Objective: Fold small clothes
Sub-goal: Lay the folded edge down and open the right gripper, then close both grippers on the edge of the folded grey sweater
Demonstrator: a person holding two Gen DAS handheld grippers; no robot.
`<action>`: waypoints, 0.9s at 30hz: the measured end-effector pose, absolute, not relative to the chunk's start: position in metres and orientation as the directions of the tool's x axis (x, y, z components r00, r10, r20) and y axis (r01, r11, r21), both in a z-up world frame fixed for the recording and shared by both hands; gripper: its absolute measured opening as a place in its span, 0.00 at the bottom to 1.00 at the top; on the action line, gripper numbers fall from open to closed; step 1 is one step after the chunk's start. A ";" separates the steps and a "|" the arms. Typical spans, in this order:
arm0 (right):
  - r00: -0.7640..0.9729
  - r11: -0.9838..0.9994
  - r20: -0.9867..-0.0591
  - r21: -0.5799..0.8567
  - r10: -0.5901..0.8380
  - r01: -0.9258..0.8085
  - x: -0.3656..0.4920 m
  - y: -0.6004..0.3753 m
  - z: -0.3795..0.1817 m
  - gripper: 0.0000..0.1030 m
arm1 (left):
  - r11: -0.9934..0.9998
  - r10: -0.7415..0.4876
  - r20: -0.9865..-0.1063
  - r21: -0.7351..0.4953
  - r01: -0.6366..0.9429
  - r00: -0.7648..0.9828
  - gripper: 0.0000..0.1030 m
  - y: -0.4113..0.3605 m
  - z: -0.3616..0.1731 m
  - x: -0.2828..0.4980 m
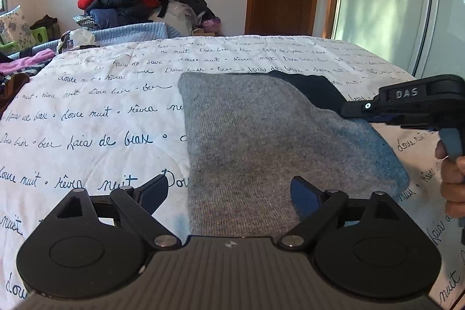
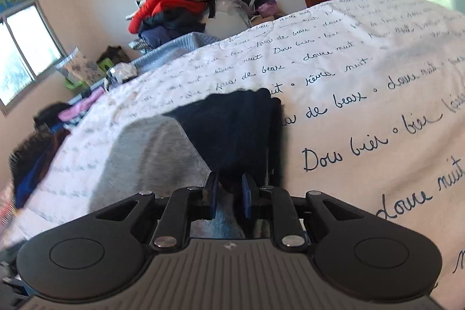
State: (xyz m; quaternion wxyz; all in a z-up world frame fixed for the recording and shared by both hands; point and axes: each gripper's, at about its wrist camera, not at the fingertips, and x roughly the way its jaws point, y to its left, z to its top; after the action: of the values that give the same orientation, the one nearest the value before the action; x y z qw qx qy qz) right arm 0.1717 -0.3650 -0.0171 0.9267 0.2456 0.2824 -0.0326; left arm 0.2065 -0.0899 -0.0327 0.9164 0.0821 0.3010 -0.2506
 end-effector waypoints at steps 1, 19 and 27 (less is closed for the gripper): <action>0.847 0.891 -0.527 0.414 0.067 0.187 0.166 -0.361 -0.011 0.17 | 0.863 -0.401 -0.594 0.012 0.506 0.698 0.87 -0.090 -0.033 0.207; 0.830 0.900 -0.550 0.405 0.097 0.163 0.149 -0.354 -0.017 0.64 | 0.864 -0.387 -0.615 0.018 0.503 0.687 0.88 -0.088 -0.040 0.210; 0.836 0.831 -0.532 0.521 0.136 0.196 0.136 -0.388 -0.030 0.76 | 0.847 -0.495 -0.601 -0.174 0.502 0.627 0.90 -0.061 -0.035 0.241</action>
State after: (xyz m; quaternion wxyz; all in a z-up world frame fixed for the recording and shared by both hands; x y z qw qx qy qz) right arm 0.1356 -0.3876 -0.0296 0.9129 0.2904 0.2863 -0.0164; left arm 0.2411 -0.0614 -0.0353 0.9021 0.0051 0.3314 -0.2765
